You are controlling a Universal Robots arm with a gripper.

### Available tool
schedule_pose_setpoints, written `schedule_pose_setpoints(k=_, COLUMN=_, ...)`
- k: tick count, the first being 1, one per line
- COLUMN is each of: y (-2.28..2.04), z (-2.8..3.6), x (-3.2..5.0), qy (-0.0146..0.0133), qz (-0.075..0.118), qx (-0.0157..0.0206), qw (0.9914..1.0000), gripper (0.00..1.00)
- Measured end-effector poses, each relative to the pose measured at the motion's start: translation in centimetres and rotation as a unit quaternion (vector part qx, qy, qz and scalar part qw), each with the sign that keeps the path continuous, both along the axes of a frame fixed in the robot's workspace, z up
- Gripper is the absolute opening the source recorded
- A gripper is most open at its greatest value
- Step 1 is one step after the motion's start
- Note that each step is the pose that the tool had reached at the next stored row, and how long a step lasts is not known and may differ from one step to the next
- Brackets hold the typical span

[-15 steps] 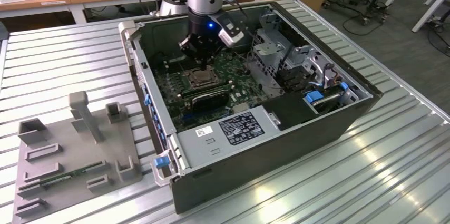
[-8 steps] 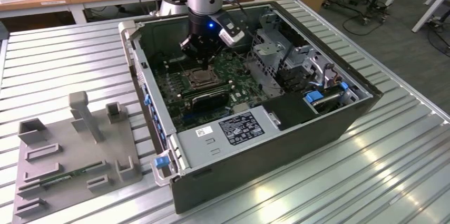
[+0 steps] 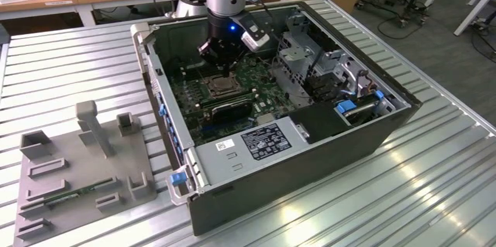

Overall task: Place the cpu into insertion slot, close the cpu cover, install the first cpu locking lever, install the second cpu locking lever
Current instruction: 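Install the first cpu locking lever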

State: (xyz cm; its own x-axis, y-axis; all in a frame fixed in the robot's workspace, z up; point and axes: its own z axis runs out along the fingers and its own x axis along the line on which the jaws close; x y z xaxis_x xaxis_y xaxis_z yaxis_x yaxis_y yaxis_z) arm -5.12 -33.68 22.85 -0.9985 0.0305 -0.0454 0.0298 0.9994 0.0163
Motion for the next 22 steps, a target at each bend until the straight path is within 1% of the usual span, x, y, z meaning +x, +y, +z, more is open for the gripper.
schedule_pose_setpoints(k=4, y=0.00, z=0.00, x=-0.31, qy=0.0000, qz=0.000, qx=0.0000, qw=1.00000, gripper=0.11)
schedule_pose_setpoints(k=12, y=0.07, z=-0.09, x=-1.67, qy=-0.0001, qz=0.000, qx=0.0000, qw=1.00000, gripper=0.11)
schedule_pose_setpoints(k=18, y=0.06, z=-0.05, x=-1.71, qy=0.0000, qz=0.000, qx=-0.0001, qw=1.00000, gripper=0.11)
schedule_pose_setpoints(k=20, y=0.06, z=0.17, x=-1.71, qy=-0.0001, qz=0.000, qx=0.0000, qw=1.00000, gripper=0.11)
schedule_pose_setpoints(k=22, y=0.07, z=0.57, x=-1.71, qy=-0.0001, qz=0.000, qx=0.0000, qw=1.00000, gripper=0.11)
